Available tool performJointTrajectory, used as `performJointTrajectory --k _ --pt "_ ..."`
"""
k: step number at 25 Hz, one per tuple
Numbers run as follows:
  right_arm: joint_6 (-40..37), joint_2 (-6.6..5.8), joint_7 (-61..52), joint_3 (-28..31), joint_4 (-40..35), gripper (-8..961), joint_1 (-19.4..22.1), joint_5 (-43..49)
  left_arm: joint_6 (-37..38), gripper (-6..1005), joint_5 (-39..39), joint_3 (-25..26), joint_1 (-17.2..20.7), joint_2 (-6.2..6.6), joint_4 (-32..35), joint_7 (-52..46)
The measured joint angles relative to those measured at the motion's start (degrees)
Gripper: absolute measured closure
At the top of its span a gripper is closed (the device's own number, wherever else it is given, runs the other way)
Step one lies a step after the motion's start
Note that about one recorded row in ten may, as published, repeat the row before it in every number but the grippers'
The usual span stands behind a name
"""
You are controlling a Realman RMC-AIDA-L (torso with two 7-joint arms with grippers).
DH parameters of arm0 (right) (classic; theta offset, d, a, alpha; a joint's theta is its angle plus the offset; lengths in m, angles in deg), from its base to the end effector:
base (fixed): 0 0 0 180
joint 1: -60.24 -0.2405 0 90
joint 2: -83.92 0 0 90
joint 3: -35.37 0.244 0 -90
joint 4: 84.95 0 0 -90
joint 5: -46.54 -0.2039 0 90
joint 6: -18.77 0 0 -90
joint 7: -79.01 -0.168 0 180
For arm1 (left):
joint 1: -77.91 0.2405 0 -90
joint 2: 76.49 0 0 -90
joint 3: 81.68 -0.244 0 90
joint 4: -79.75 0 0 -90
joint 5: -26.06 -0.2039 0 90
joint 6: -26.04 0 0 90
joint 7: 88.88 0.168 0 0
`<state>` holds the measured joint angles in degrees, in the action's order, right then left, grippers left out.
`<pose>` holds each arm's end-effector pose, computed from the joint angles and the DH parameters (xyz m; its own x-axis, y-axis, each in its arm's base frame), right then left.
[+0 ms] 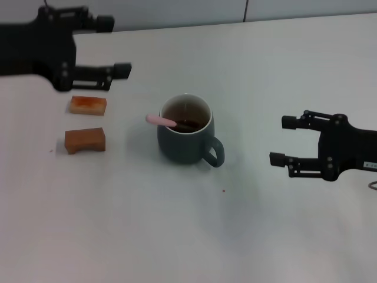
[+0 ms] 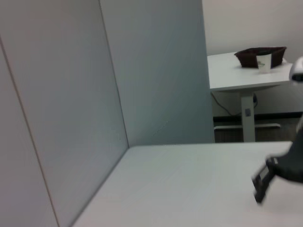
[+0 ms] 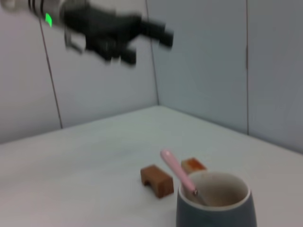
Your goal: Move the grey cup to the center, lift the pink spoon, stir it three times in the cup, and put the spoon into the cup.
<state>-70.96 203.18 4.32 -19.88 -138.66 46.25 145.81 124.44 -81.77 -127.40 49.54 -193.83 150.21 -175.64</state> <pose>0.2508 0.2860 0.0066 0.8392 -0.1797 -0.5134 -0.3517 -0.8992 -0.2602 -0.1680 0.3399 0.0725 0.9170 -0.0424 0.3966 0.1003 -0.9379 -0.3321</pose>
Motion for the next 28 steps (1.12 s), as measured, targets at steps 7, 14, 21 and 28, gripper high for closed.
performJointTrajectory --k 7,14,21,28 --pt "-1.0 0.05 0.1 0.0 -1.3 133 0.4 -1.9 0.2 194 0.3 1.4 4.5 -0.37 -11.3 10.2" --pt "-1.7 0.17 -0.1 -0.5 -1.9 133 0.2 -2.4 0.0 194 0.4 5.4 5.5 -0.79 -22.7 20.5" --pt "-1.7 0.18 -0.1 -0.7 -1.8 133 -0.3 -2.5 -3.0 194 0.5 6.0 5.3 -0.68 -27.9 23.3" --pt "-1.3 0.18 -0.1 -1.5 -1.6 133 -0.3 -2.3 -3.2 194 0.5 5.7 5.3 -0.73 -28.0 22.9"
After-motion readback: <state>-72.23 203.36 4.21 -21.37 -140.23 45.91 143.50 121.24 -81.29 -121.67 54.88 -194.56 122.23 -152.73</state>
